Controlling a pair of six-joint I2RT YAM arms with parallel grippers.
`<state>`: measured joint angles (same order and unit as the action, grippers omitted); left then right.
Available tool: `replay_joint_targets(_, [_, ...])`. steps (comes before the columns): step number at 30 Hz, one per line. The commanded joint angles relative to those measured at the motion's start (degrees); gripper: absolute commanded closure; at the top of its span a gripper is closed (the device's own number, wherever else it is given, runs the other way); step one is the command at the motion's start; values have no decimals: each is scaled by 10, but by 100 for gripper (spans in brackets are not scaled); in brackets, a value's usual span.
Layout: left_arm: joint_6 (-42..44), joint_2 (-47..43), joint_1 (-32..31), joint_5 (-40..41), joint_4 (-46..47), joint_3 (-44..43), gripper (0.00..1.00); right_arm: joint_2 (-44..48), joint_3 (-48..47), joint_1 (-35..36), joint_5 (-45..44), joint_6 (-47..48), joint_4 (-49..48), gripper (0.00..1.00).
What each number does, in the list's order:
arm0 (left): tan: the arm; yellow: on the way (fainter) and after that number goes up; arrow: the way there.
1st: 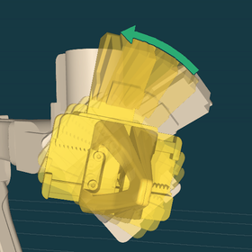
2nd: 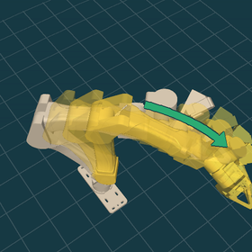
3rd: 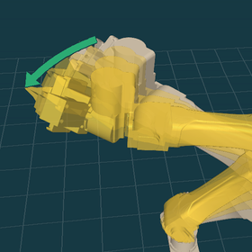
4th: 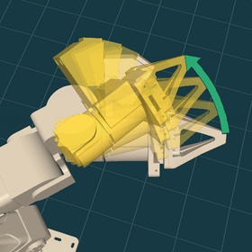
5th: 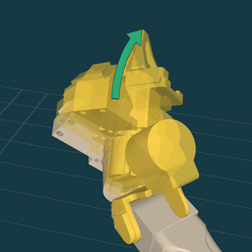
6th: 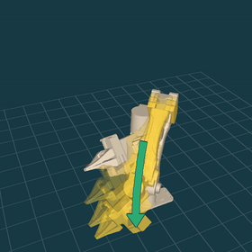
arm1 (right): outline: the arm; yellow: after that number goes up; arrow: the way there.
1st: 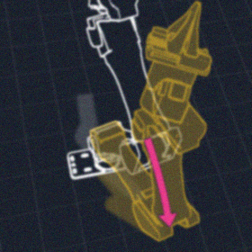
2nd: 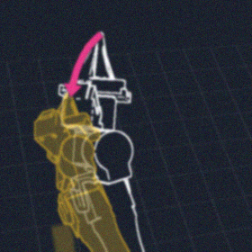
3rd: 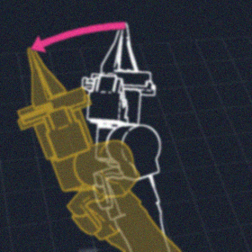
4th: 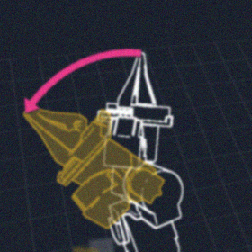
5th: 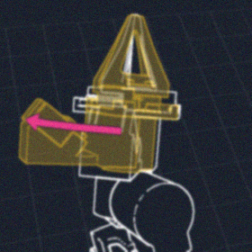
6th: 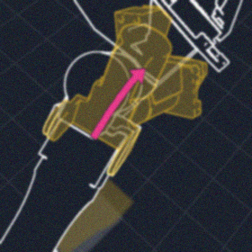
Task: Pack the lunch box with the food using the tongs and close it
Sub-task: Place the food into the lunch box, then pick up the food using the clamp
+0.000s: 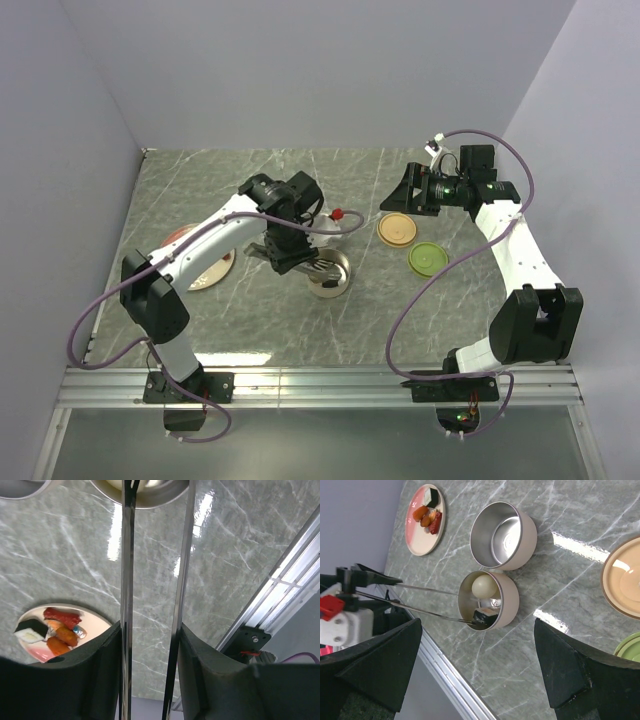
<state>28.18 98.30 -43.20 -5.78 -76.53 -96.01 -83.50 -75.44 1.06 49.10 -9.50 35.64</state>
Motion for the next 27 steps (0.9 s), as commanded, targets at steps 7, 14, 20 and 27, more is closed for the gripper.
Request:
replay_joint_targets(7, [-29, -29, 52, 4, -19, -98, 51, 2, -21, -6, -5, 10, 5, 0])
replay_joint_targets(14, [-58, -81, 207, -35, -2, -90, 48, 0, -23, -5, -3, 10, 5, 0])
replay_joint_targets(20, [-18, -130, 374, -30, 30, -8, 45, -4, -23, -5, 1, 8, 2, 0])
replay_joint_targets(27, [45, -114, 491, 3, 46, 34, 42, -5, -22, -5, 2, 5, 0, 0])
